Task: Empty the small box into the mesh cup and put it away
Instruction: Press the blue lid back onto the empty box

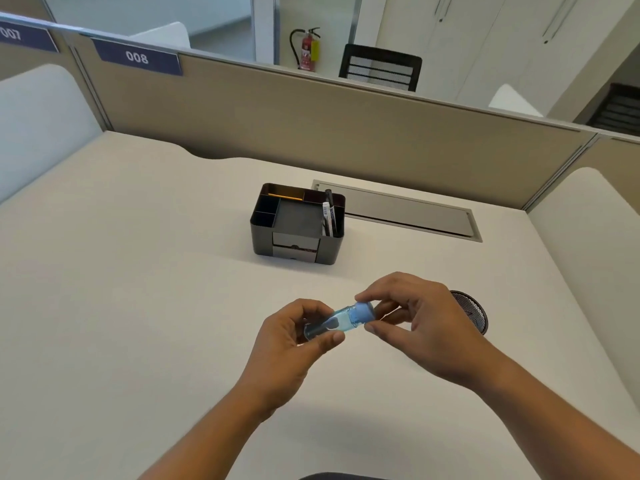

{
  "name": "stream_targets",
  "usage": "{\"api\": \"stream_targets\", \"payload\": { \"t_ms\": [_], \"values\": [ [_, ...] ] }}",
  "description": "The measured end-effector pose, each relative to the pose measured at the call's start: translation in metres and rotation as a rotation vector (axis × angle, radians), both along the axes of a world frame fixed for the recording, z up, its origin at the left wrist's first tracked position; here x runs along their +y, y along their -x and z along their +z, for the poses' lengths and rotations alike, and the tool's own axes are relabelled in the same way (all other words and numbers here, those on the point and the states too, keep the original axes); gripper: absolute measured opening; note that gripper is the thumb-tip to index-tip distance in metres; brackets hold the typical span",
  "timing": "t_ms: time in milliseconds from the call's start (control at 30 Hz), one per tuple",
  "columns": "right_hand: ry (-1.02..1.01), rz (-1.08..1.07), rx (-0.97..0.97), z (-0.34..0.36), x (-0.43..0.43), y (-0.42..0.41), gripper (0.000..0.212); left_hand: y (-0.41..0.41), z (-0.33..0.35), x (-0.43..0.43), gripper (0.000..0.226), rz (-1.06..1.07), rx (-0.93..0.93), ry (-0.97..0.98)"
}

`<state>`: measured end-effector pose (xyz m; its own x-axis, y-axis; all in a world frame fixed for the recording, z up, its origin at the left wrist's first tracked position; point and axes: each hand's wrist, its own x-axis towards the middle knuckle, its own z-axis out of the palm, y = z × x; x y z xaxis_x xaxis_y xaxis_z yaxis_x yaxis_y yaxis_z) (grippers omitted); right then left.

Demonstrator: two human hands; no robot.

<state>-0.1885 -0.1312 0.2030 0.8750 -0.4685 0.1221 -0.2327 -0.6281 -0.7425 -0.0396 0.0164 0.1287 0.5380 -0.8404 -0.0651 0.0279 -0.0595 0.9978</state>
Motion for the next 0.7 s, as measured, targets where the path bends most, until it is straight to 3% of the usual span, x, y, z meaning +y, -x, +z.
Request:
{"api": "stream_targets", "payload": {
  "t_ms": [400,700],
  "values": [
    [0.047,0.015,-0.006,0.005,0.005,0.001,0.035,-0.006,0.014,0.000,0.029,-0.116,0.099,0.073],
    [-0.071,-0.049,-0.079,0.001,0.014,0.004,0.030,-0.004,0.015,0.002,0.026,0.006,-0.200,0.165]
  ]
}}
